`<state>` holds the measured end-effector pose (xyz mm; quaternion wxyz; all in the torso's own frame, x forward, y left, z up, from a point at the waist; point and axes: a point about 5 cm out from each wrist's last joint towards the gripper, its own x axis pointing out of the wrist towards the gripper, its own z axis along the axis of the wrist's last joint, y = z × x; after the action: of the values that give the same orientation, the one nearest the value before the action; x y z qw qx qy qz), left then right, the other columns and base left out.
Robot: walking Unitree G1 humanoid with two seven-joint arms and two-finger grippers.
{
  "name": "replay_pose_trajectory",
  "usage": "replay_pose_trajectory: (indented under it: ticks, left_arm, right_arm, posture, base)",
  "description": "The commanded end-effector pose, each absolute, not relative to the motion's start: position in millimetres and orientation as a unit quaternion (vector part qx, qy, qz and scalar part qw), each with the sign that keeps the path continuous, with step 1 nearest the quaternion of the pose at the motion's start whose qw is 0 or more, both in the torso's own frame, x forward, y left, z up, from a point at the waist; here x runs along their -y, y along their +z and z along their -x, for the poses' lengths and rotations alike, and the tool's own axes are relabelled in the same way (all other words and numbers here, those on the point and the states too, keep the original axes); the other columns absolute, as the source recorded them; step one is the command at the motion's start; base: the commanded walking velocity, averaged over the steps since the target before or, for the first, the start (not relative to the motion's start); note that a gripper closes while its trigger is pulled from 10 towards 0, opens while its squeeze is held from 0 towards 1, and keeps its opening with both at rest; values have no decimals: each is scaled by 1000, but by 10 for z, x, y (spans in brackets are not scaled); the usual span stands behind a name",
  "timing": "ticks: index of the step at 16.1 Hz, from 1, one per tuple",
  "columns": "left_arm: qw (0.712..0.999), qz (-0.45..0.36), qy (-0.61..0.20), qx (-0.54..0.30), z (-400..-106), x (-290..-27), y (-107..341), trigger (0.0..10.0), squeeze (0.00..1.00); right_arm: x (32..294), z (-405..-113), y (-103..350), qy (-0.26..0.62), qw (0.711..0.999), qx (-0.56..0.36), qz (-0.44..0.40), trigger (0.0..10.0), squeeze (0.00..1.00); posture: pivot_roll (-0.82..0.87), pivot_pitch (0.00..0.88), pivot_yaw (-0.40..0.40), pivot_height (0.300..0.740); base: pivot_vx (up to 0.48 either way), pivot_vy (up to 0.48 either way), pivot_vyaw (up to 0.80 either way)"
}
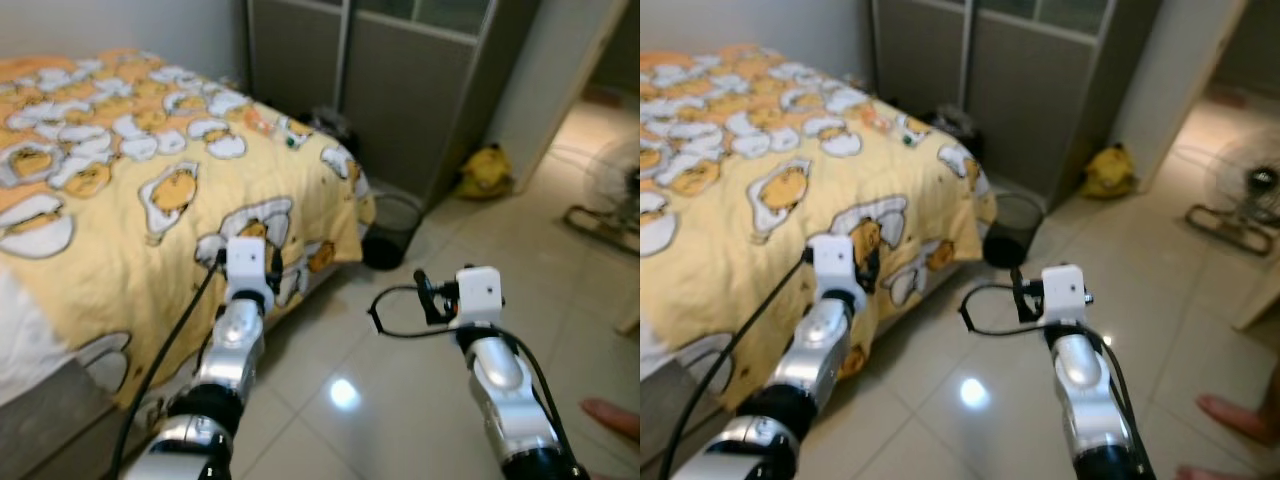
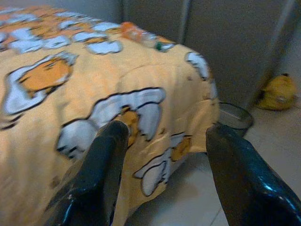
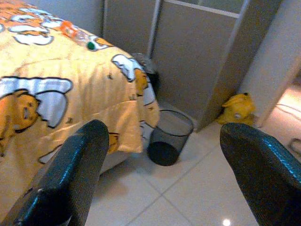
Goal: Clean up the room
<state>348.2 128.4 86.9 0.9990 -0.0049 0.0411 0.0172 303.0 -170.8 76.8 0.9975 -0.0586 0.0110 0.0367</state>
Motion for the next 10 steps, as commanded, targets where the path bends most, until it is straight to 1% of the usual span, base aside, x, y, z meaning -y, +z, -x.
replay_pose_trajectory:
  ticks: [1, 6, 8, 10]
  left_arm:
    - [998, 13, 33, -47, -3483, -1361, 848, 10000, 0]
    - [998, 15, 39, -50, -3476, -1319, 833, 10000, 0]
    - [998, 19, 8, -52, -3483, -1205, 830, 10000, 0]
    - [999, -13, 0, -48, -3490, -1177, 845, 10000, 0]
  right_arm:
    - [1683, -3022, 742, 41, 998, -13, 52, 10000, 0]
    - [1795, -2965, 653, 37, 998, -28, 49, 10000, 0]
    - [1845, -2964, 640, 31, 998, -33, 54, 10000, 0]
    - [1873, -2960, 615, 22, 997, -42, 57, 10000, 0]
  posture:
    - [109, 0, -33, 740]
    - [96, 0, -20, 740]
    - [92, 0, -24, 740]
    - [92, 0, -28, 740]
  base:
    - [0, -431, 406]
    - [0, -419, 0]
    - [306, -358, 0]
    - [0, 0, 0]
